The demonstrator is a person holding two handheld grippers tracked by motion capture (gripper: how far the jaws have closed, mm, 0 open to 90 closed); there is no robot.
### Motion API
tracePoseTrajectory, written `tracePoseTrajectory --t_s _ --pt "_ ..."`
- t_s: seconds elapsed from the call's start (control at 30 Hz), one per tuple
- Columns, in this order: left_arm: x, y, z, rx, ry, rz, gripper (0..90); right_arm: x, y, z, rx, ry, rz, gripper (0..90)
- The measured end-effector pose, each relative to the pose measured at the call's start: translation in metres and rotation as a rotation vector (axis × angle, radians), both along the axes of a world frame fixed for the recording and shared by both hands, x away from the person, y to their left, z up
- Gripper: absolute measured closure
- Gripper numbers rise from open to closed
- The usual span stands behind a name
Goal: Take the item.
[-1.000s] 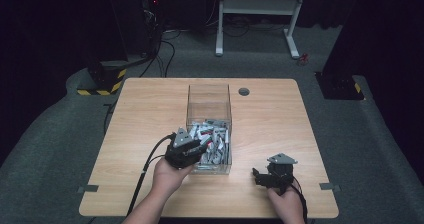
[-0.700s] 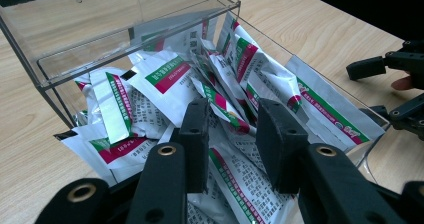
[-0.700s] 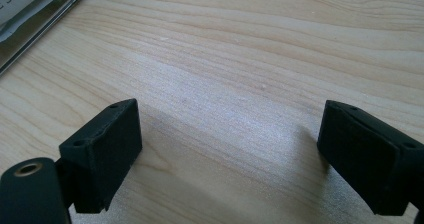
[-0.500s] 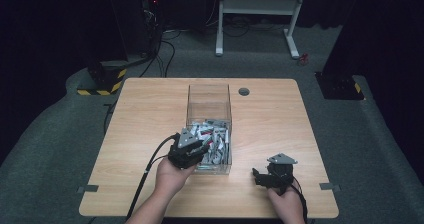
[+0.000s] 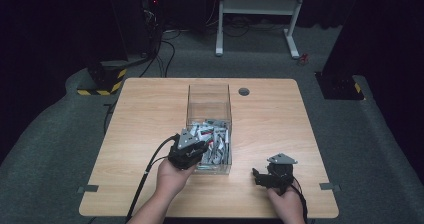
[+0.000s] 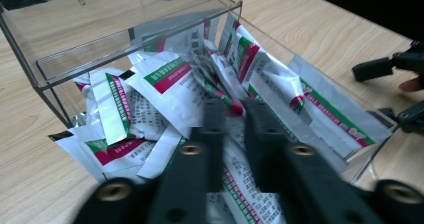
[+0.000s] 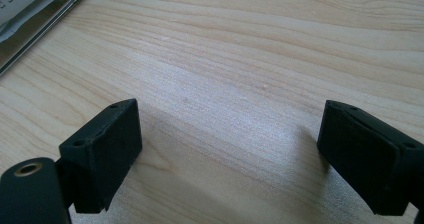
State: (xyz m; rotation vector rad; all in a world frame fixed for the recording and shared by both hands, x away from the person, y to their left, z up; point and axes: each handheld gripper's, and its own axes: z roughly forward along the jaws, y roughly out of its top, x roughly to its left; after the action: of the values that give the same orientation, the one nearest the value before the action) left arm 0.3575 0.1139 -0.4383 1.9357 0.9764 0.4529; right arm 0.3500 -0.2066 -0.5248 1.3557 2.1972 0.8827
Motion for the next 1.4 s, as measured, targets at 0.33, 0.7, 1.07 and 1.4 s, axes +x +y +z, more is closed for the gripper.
tracePoseTrajectory --t_s 0.33,0.7,1.07,1.4 --pt "0.005 -0.007 0.001 -0.028 -0.002 0.020 58.4 0.000 0.000 0.000 0.000 0.000 0.003 10.4" --pt "0.000 -0.011 -0.002 0.049 -0.047 0.026 88.1 0.000 0.000 0.000 -0.002 0.001 0.004 10.4" --pt "-0.007 -0.004 0.001 0.033 -0.082 0.028 90.0 0.000 0.000 0.000 -0.001 0.002 0.003 10.4" --pt "-0.008 0.005 0.002 -0.015 -0.077 0.034 90.0 0.000 0.000 0.000 -0.001 0.002 0.003 10.4"
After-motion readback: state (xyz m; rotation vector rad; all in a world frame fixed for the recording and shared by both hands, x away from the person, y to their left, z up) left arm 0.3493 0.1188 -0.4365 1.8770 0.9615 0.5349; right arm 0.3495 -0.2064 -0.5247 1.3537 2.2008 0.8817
